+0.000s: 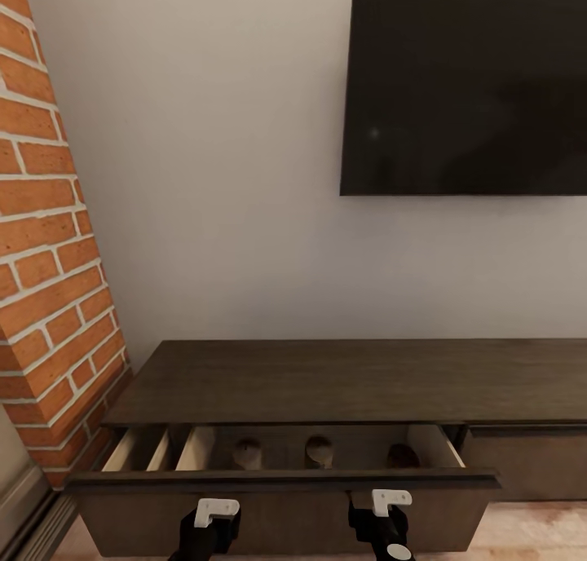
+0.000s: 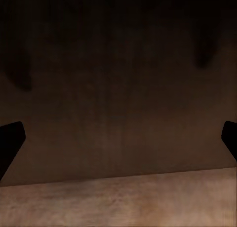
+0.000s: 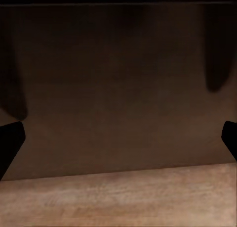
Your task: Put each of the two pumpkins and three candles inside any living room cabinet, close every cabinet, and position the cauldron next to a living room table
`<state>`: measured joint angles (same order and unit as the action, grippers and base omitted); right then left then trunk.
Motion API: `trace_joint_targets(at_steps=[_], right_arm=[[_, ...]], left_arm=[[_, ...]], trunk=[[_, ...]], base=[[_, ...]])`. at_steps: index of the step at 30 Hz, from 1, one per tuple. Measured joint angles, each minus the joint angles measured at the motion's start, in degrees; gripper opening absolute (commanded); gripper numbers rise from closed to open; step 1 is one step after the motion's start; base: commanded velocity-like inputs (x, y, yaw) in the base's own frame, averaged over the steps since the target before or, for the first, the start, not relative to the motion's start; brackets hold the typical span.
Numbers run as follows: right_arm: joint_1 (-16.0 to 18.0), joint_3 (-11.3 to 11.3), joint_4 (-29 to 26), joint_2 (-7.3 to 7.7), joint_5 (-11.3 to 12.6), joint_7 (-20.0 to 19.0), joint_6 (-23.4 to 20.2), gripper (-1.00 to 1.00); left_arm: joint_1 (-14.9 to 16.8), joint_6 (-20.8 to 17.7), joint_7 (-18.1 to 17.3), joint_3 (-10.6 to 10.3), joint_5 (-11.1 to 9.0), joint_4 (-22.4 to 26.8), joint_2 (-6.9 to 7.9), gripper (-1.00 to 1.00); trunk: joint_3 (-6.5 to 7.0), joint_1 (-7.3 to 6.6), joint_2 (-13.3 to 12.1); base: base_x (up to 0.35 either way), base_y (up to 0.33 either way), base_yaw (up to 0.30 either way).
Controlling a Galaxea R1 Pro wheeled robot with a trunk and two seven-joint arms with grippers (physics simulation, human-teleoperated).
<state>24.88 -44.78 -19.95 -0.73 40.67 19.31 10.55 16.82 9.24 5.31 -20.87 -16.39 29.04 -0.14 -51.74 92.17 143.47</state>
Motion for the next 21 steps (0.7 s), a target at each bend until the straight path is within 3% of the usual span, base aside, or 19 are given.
trace_joint_targets(at_steps=[21], right_arm=[[0.0, -0.02, 0.0, 0.0, -0.01, -0.01, -0.01, 1.0]], left_arm=[[0.0, 0.0, 0.0, 0.0, 0.0, 0.0, 0.0, 1.0]], trunk=[[0.0, 0.0, 0.0]], base=[[0.121, 0.0, 0.0]])
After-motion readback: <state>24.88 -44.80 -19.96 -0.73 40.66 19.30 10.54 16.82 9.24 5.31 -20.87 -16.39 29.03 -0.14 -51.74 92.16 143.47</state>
